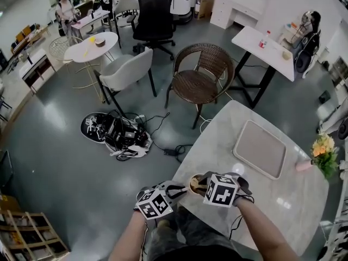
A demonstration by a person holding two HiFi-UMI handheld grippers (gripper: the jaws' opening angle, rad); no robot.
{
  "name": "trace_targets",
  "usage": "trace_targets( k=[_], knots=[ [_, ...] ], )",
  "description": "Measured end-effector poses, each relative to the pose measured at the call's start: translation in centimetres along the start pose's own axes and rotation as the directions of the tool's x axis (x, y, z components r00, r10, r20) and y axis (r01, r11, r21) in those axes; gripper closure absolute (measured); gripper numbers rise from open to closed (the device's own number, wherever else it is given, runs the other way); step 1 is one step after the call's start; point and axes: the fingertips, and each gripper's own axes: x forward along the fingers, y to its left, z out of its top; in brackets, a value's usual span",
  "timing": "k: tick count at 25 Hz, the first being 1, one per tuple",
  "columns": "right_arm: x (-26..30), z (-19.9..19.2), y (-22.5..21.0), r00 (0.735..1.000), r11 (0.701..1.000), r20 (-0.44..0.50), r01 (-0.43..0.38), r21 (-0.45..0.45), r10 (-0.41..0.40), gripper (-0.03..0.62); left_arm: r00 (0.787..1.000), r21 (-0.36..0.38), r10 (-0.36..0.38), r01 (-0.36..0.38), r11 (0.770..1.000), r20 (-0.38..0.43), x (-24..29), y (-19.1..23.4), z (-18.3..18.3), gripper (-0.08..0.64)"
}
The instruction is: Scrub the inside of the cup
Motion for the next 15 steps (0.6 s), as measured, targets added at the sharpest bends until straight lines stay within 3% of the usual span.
trace_targets(
  k=[7, 15],
  knots=[
    [-1.0, 1.2, 1.4, 0.991, 0.991, 0.125, -0.059, 0.124, 0.044, 0.532, 0.991, -0.066, 0.13, -0.132, 0.989, -0.026, -0.3, 4.1, -0.5, 0.5],
    [-2.3, 1.5, 2.1, 0.991, 0.991, 0.135, -0.038, 0.131, 0.02, 0.531, 0.991, -0.015, 0.129, -0.13, 0.991, -0.045, 1.3, 5.6, 0.5, 0.5]
  ],
)
